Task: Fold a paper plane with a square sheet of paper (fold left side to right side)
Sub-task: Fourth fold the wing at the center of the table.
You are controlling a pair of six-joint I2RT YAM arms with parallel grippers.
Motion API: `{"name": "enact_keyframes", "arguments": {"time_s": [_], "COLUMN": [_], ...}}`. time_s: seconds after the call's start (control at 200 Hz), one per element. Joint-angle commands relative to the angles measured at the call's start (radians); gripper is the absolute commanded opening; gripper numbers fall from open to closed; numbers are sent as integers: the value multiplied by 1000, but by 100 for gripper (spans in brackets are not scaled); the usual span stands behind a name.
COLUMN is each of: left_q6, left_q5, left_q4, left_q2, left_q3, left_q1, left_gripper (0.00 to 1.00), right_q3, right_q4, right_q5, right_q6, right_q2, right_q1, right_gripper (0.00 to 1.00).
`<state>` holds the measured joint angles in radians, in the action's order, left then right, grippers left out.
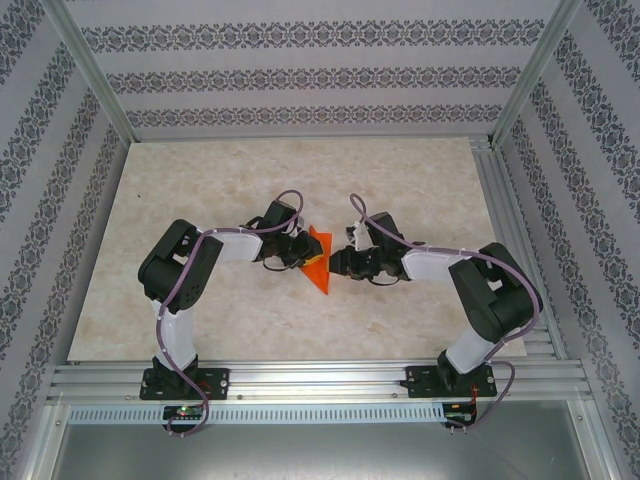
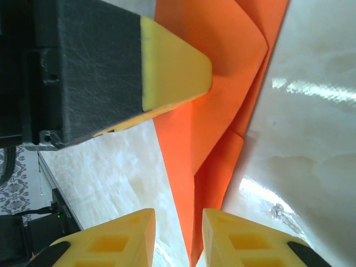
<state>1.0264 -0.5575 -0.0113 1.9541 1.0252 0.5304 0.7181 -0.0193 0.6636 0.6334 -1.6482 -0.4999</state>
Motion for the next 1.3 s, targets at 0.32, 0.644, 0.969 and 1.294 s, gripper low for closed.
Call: {"name": "enact_keyframes", "arguments": {"time_s": [0.32, 0.644, 0.969, 1.294], "left_q6": [2, 3, 4, 6], "left_q5": [97, 95, 94, 93], "left_q4": [69, 67, 59, 57], "left_q2": [39, 40, 44, 45], "left_q3": [-39, -40, -42, -45], "left_q1": [-18, -19, -18, -19], "left_gripper": [24, 24, 24, 24], "right_q3": [-1, 9, 37, 99], "right_q4": [23, 80, 146, 154], "right_q5": [-11, -58, -98, -96], "right_q6": [-6, -36, -69, -73], "right_q2": [-48, -31, -19, -57], "right_q1": [-81, -92, -97, -120], "right_gripper": [26, 25, 27, 24]}}
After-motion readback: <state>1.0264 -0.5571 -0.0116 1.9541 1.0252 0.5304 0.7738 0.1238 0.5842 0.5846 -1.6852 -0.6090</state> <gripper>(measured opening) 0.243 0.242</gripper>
